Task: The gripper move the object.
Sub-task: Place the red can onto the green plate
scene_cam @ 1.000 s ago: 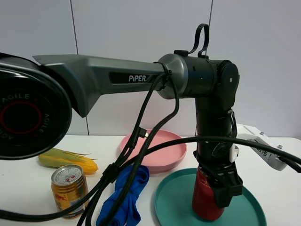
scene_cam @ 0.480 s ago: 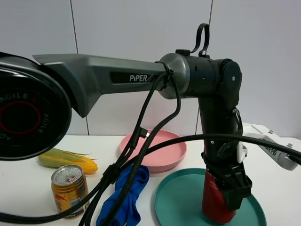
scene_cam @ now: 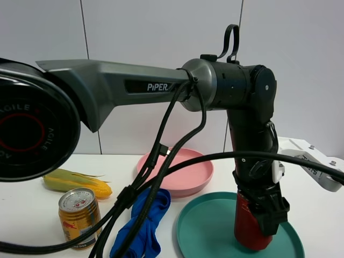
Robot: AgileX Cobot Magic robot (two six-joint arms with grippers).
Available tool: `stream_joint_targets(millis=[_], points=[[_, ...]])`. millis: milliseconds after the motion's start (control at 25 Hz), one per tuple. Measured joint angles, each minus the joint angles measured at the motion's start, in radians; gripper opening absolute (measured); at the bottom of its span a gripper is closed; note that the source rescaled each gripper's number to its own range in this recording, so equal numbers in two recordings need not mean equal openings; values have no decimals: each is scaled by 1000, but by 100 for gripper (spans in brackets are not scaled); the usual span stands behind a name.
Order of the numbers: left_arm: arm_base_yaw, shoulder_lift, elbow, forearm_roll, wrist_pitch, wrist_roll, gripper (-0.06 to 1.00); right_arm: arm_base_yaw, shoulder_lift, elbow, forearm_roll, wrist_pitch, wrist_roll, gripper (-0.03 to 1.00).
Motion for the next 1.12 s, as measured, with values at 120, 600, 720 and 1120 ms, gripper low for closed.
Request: stream_joint_targets(millis=[120, 600, 720, 1120], points=[[0, 0, 0, 11, 0, 3, 0, 0, 0, 0, 0, 0, 0, 100], [0, 1, 0, 41, 23, 3, 0, 0, 0, 0, 0, 0, 0, 100], [0, 1, 0, 41, 30, 3, 0, 0, 0, 0, 0, 0, 0, 100], [0, 1, 0, 41, 52, 3, 0, 0, 0, 0, 0, 0, 0, 100]])
